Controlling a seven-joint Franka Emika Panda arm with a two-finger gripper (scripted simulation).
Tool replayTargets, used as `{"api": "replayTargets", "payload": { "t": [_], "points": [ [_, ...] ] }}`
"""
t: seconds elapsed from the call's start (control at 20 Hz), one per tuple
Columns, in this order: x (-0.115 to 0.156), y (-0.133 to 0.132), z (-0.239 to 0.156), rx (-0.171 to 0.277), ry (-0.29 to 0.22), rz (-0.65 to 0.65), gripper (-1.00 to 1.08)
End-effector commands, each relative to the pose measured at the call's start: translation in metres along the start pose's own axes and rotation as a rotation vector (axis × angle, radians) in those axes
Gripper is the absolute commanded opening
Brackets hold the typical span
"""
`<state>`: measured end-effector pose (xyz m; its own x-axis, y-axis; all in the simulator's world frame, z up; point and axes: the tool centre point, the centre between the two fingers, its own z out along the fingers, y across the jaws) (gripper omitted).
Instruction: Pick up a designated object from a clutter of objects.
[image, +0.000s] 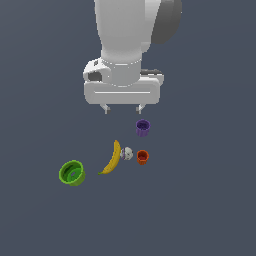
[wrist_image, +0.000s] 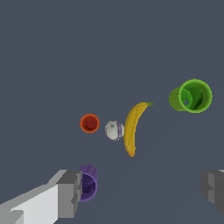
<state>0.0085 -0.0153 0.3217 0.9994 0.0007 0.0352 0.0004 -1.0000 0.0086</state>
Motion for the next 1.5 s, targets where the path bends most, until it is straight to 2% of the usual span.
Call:
{"api": "replayTargets", "payload": {
  "t": [0.0, 0.4, 0.8, 1.15, 1.45],
  "points": [
    [0.000, 0.000, 0.000, 0.000, 0.000, 0.000, 1.00],
    [-0.006, -0.022, -0.008, 0.022, 0.004, -0.025, 1.00],
    [-0.004, -0.023, -0.002, 0.023, 0.003, -0.011, 1.00],
    [0.005, -0.032, 0.028, 0.024, -0.003, 0.058, 1.00],
    [0.015, -0.044, 0.073, 0.024, -0.012, 0.159, 1.00]
  ]
}}
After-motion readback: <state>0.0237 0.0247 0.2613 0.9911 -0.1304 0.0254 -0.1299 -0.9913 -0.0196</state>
